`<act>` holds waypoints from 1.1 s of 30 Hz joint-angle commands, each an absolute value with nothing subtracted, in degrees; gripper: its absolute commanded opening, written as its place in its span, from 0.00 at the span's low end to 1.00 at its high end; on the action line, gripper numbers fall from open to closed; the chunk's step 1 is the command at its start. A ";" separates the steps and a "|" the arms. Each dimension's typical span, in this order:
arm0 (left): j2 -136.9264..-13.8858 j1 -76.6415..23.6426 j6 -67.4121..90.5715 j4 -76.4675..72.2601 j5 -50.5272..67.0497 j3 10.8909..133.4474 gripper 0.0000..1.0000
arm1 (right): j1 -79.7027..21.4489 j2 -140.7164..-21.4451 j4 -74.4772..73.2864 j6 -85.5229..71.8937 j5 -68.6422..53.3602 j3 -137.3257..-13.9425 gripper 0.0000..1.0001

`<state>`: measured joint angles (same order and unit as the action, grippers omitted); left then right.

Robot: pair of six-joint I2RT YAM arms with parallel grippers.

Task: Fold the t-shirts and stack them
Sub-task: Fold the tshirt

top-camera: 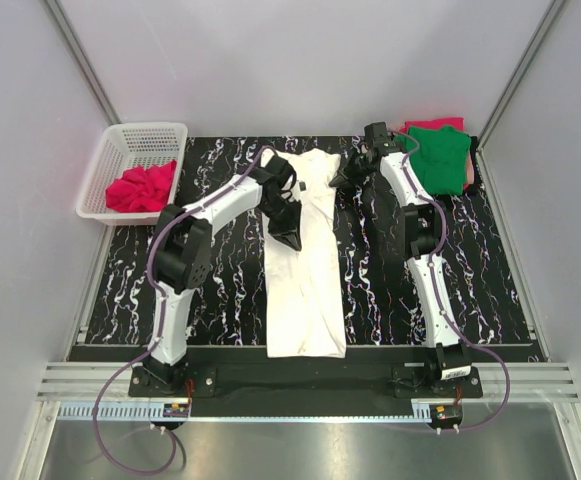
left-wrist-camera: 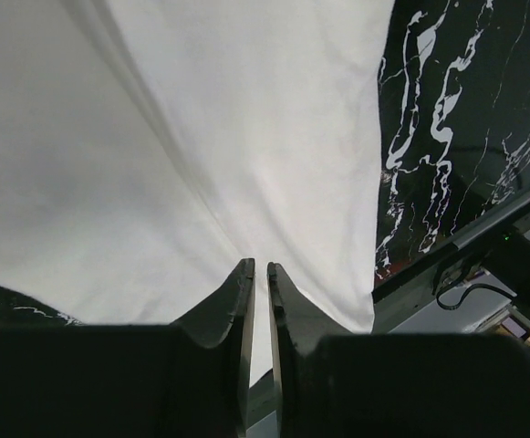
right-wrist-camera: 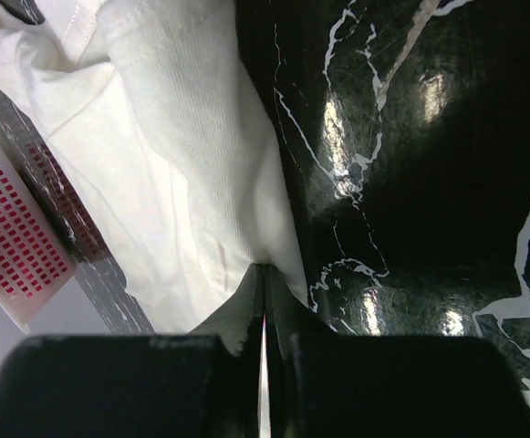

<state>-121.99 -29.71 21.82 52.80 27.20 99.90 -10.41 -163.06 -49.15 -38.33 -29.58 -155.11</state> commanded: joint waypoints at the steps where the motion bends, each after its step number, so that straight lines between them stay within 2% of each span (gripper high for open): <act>1: -123.92 -31.29 20.92 51.15 30.15 101.16 0.15 | -10.46 -164.79 -49.57 -37.62 -28.48 -154.86 0.00; 3: -124.80 -32.16 21.00 51.07 30.06 100.99 0.14 | -10.55 -165.06 -49.57 -37.70 -28.39 -154.86 0.00; 7: -126.30 -33.22 22.06 49.22 30.24 98.45 0.00 | -10.46 -165.50 -49.92 -37.44 -28.56 -154.78 0.00; 22: -124.54 -34.72 22.50 43.68 29.53 86.49 0.00 | -9.85 -169.19 -48.87 -40.96 -28.48 -160.40 0.00; 33: -124.37 -35.77 21.62 43.07 30.06 84.64 0.00 | -6.95 -169.89 -42.37 -45.70 -31.11 -161.19 0.00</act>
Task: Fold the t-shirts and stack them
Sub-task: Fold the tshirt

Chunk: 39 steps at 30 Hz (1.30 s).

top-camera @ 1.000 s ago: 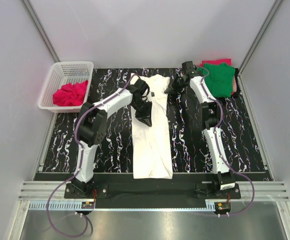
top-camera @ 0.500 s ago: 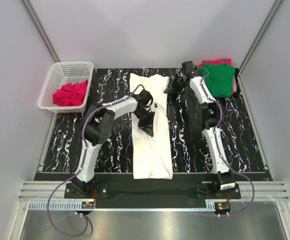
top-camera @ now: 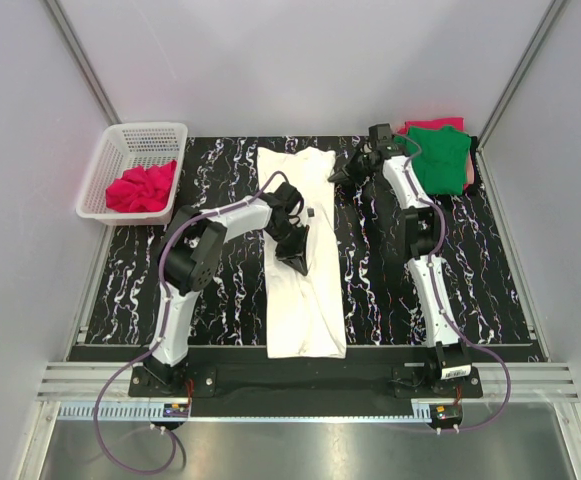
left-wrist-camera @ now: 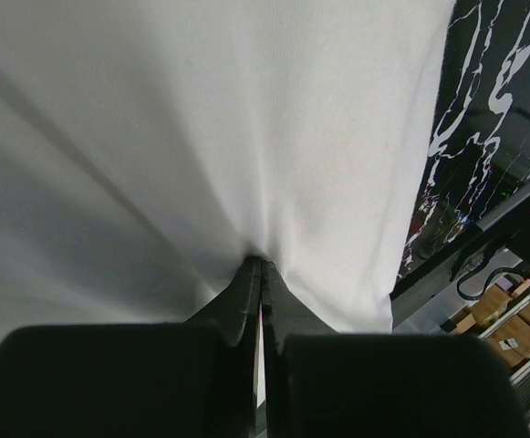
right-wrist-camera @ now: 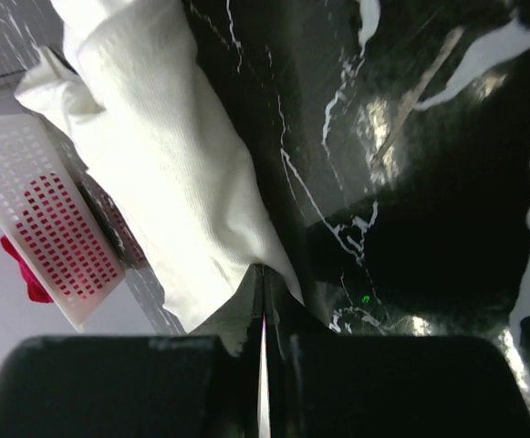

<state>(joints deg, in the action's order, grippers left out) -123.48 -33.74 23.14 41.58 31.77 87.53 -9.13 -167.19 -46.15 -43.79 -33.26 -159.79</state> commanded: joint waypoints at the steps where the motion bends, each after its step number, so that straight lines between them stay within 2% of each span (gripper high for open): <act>1: -124.28 -35.68 21.53 43.15 30.15 84.38 0.00 | -6.68 -169.98 -41.93 -46.05 -31.29 -161.28 0.00; 8: -123.84 -35.77 21.01 42.98 30.15 83.76 0.00 | -6.24 -170.33 -39.29 -46.93 -33.31 -161.37 0.00; 10: -123.58 -35.77 20.83 42.80 30.49 83.85 0.00 | -6.15 -169.72 -38.41 -46.50 -35.59 -161.37 0.11; 11: -123.31 -35.68 20.83 42.45 30.41 84.02 0.03 | -6.15 -169.11 -37.71 -45.19 -36.20 -161.28 0.18; 12: -122.27 -35.60 20.92 42.19 30.06 84.37 0.12 | -6.24 -168.23 -37.79 -44.57 -36.56 -161.28 0.22; 14: -120.86 -35.07 21.53 41.23 29.80 84.99 0.22 | -6.15 -164.11 -37.44 -42.11 -36.82 -160.32 0.33; 15: -119.11 -34.72 21.88 40.96 29.53 85.77 0.31 | -5.89 -162.44 -37.27 -41.49 -36.74 -159.88 0.35; 17: -117.43 -32.97 23.20 40.52 29.97 87.01 0.34 | -5.37 -156.90 -37.35 -40.69 -36.82 -157.34 0.37; 19: -114.45 -31.56 24.60 40.52 30.23 88.68 0.46 | -4.92 -150.95 -37.96 -40.52 -37.88 -152.96 0.39; 21: -110.59 -29.54 25.22 40.69 28.23 88.77 0.48 | -4.75 -147.06 -39.63 -39.99 -39.28 -149.78 0.38; 26: -101.54 -25.76 26.27 42.19 19.35 83.68 0.48 | -7.73 -134.22 -46.92 -31.65 -37.36 -132.48 0.35; 31: -101.06 -23.91 29.26 42.89 12.48 83.05 0.46 | -12.47 -126.74 -52.03 -28.22 -32.96 -117.70 0.28; 32: -104.38 -23.82 29.35 43.06 11.78 86.80 0.45 | -13.26 -126.56 -52.47 -27.78 -31.39 -116.73 0.19; 33: -106.94 -23.64 30.23 43.68 11.52 89.71 0.42 | -15.10 -127.43 -54.99 -26.82 -29.46 -116.28 0.00; 36: -120.02 -23.29 32.07 49.29 13.53 105.69 0.27 | -17.57 -131.46 -58.70 -25.58 -26.72 -118.64 0.00; 39: -130.32 -23.20 33.92 53.08 12.92 120.38 0.00 | -18.28 -134.46 -58.63 -25.49 -25.23 -122.15 0.00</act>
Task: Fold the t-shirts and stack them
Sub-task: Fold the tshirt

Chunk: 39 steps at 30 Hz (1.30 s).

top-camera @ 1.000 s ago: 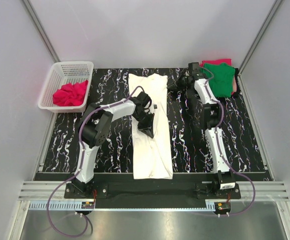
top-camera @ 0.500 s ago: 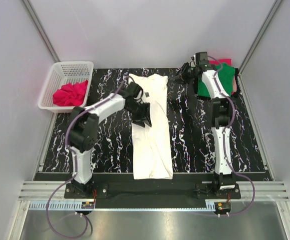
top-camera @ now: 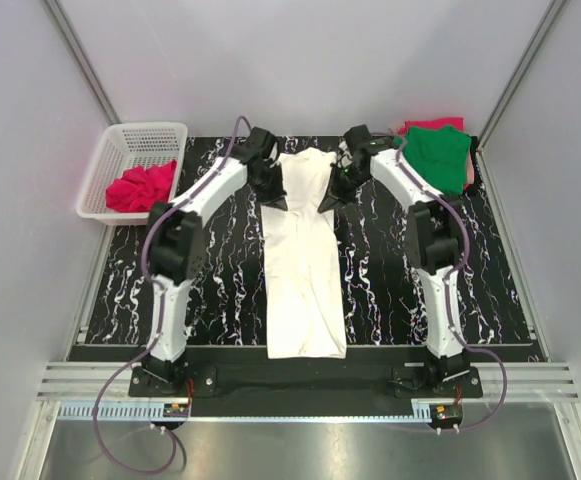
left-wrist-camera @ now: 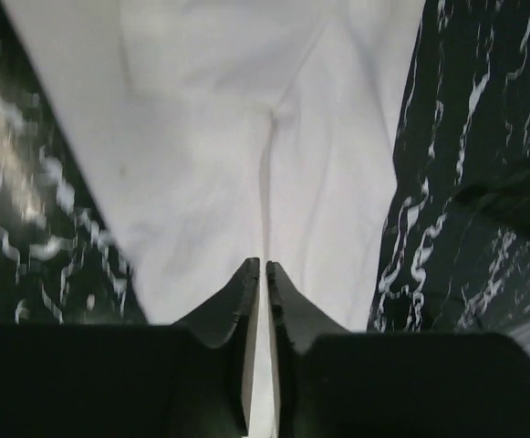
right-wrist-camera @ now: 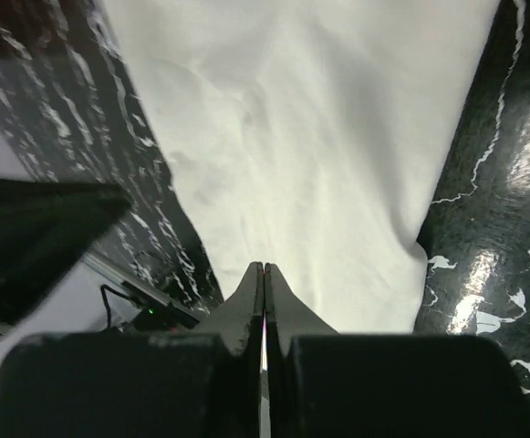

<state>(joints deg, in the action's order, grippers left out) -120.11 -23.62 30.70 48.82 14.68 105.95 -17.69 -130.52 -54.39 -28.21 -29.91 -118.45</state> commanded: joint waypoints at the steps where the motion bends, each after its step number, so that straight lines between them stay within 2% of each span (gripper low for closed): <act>1: -132.26 -22.68 34.62 53.35 13.18 123.28 0.00 | -18.19 -135.26 -58.62 -25.40 -24.27 -123.56 0.00; 4: -138.68 -20.40 36.99 53.26 14.94 132.61 0.00 | -17.85 -140.70 -60.81 -23.91 -21.80 -133.91 0.00; 5: -140.87 -19.78 37.52 53.26 15.20 135.50 0.00 | -17.49 -144.45 -61.78 -23.65 -21.62 -140.99 0.00; 8: -143.87 -17.32 38.32 53.17 15.64 139.47 0.00 | -16.27 -150.79 -64.95 -23.91 -22.67 -152.96 0.00; 11: -144.58 -15.74 37.27 52.65 15.38 141.15 0.00 | -15.12 -153.10 -64.17 -24.61 -25.39 -157.57 0.00; 25: -150.73 -13.62 36.91 48.60 18.54 143.09 0.00 | -13.36 -160.31 -54.85 -27.60 -30.06 -157.94 0.00; 39: -155.47 -13.80 38.14 46.93 18.72 144.93 0.00 | -13.27 -165.41 -52.38 -28.83 -28.30 -159.08 0.00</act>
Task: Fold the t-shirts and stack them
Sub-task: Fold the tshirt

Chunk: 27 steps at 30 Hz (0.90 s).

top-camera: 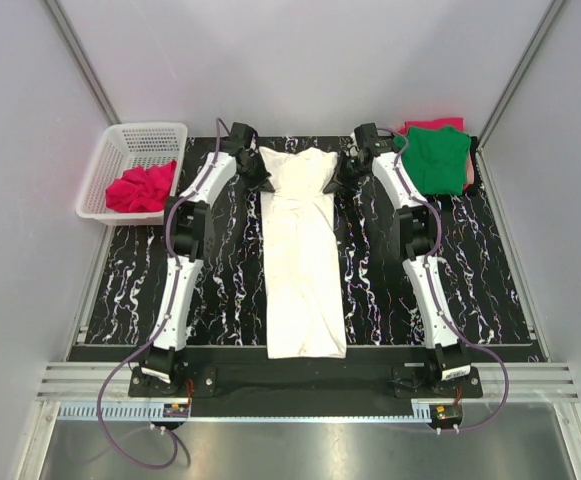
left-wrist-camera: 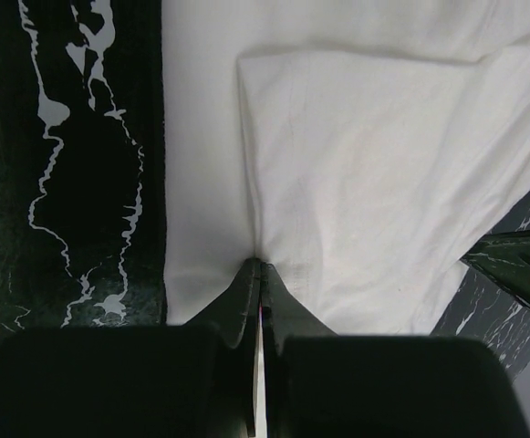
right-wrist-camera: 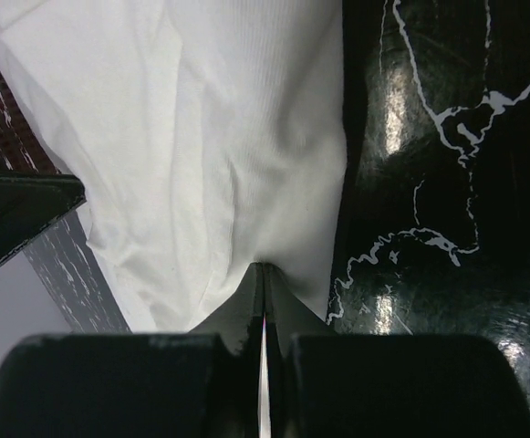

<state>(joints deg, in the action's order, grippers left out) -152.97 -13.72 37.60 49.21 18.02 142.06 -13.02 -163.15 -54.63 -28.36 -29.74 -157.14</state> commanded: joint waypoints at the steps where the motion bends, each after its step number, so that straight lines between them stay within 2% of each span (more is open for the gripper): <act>1: -155.74 -13.80 38.32 46.93 18.63 145.11 0.00 | -13.27 -165.85 -52.03 -29.09 -28.21 -159.52 0.00; 14: -157.68 -13.71 41.14 43.33 20.65 146.95 0.00 | -10.64 -167.34 -47.81 -32.52 -28.74 -160.66 0.00; 17: -156.37 -13.62 40.52 42.63 21.45 146.34 0.00 | -10.55 -166.21 -47.72 -31.29 -29.18 -159.96 0.07; 19: -155.40 -13.27 40.87 41.41 22.32 145.73 0.15 | -10.55 -164.11 -47.03 -30.24 -28.04 -158.74 0.13; 20: -154.52 -13.10 40.87 41.14 22.76 145.64 0.26 | -10.46 -163.40 -47.02 -29.89 -27.78 -158.56 0.27; 22: -152.59 -12.66 40.34 40.96 23.03 145.37 0.36 | -10.11 -161.29 -46.84 -28.74 -27.86 -158.38 0.37; 27: -143.99 -11.69 37.63 40.96 24.44 136.96 0.39 | -8.97 -152.35 -47.72 -28.65 -31.55 -153.92 0.35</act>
